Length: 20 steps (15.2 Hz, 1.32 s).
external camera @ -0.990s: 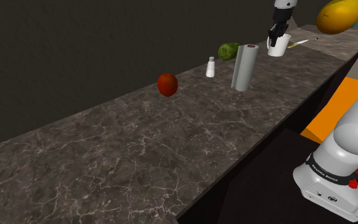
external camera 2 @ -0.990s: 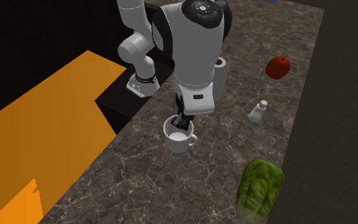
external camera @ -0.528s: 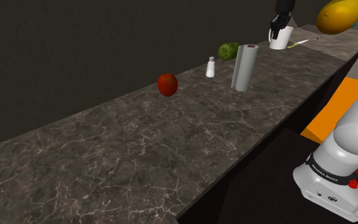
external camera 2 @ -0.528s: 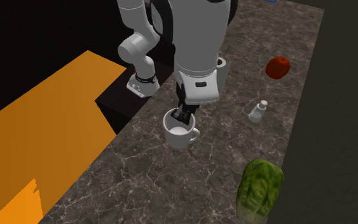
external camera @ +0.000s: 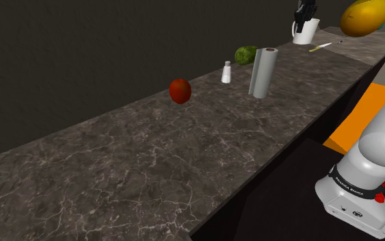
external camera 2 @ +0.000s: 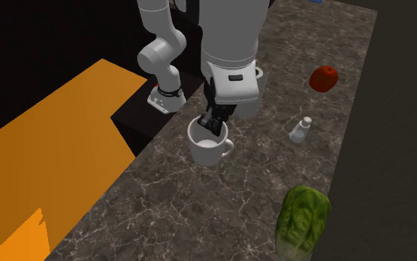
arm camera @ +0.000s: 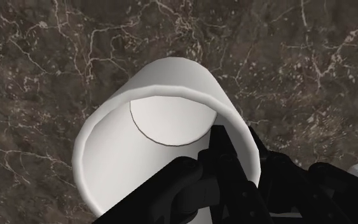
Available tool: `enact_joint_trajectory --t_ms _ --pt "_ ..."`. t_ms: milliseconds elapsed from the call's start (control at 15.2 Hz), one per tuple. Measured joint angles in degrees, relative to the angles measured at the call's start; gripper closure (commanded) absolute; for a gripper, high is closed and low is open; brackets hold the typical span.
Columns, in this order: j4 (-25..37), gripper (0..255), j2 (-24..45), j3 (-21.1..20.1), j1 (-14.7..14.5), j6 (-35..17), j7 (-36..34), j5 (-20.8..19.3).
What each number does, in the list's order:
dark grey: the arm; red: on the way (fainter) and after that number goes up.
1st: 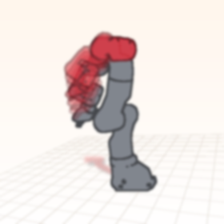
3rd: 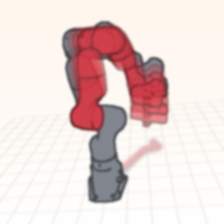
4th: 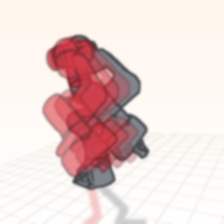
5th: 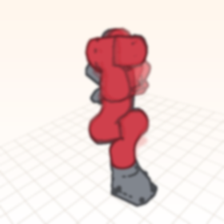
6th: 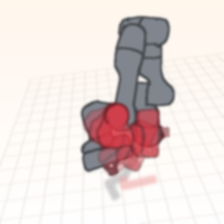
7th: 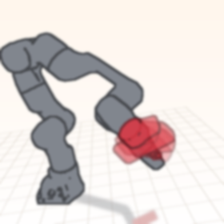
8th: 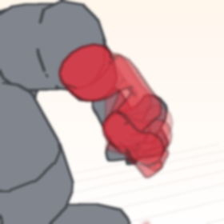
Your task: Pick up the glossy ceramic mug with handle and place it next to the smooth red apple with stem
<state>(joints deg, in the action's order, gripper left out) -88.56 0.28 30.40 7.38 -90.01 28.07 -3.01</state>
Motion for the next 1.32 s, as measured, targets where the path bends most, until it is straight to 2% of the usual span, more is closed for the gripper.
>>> enact_joint_trajectory --t_ms 132,726,1320 --pt "1.0 255 0.0 -0.4 -0.4 1.1 -0.6 0.0" --pt "-9.0 255 -10.1 -8.1 -6.2 1.2 -14.3 -4.0" --pt "-13.3 255 -14.4 -16.8 -11.2 2.3 -28.1 -3.6"
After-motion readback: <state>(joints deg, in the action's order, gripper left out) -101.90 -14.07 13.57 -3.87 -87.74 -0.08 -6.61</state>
